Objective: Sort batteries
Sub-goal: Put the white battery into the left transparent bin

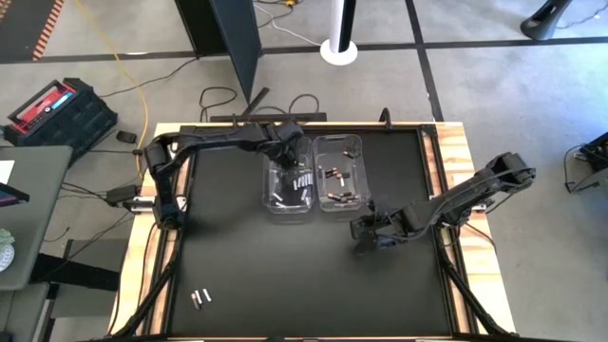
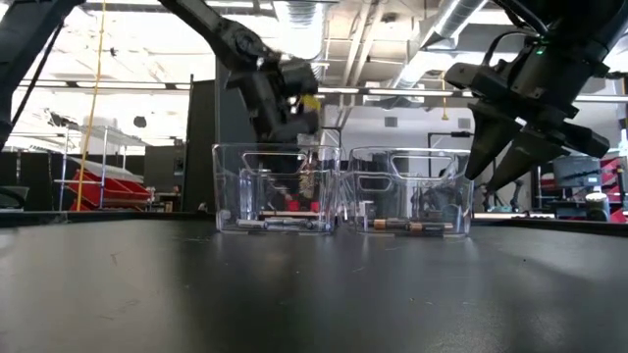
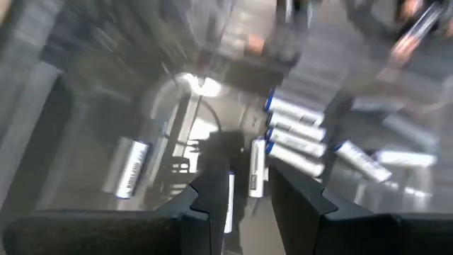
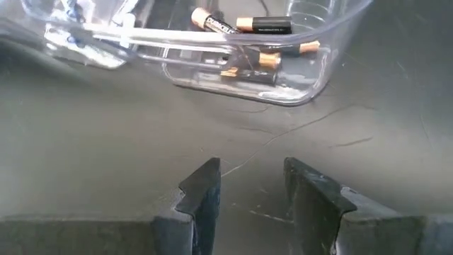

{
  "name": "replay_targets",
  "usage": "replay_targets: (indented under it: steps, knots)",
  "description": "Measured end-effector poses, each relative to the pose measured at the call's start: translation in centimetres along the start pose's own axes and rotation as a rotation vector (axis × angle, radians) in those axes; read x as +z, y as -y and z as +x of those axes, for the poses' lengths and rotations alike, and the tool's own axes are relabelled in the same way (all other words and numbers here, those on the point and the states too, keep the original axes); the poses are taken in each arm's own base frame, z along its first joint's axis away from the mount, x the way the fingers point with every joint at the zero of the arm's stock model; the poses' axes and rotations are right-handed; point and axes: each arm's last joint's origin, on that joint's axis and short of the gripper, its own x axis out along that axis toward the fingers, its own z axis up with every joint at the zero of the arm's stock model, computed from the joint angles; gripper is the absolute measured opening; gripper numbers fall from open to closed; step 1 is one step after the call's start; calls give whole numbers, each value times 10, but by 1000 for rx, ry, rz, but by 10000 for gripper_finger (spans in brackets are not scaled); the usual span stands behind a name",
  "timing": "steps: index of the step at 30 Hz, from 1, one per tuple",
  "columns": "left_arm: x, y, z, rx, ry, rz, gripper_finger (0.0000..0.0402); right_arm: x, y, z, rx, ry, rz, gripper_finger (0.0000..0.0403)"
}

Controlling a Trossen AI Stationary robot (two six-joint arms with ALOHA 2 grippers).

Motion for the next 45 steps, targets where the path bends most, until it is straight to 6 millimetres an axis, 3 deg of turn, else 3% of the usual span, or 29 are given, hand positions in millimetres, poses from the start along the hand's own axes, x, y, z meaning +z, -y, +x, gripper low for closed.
replay_targets:
  steps: [3, 8, 15, 20, 27, 35, 45]
  knots:
    - [9, 0, -26, 3, 44, -49, 97, -3, 0, -2, 8, -5, -97, 173]
    - [16, 4, -75, -4, 152, -180, 97, -14, -4, -8, 66, -11, -437, 173]
    - [1, 23, -141, -24, 216, -358, 97, -33, -5, -20, 146, -15, -778, 173]
    - [-16, 60, -175, 6, 223, -354, 97, -43, -5, -27, 187, -9, -955, 173]
    - [-52, 122, -210, 82, 211, -320, 97, -49, -17, -34, 323, 47, -1045, 173]
    - [-112, 173, -224, 60, 192, -332, 97, -46, -30, -36, 424, 120, -1064, 173]
    - [-199, 190, -196, 23, 19, -336, 97, -43, -31, -35, 427, 96, -917, 173]
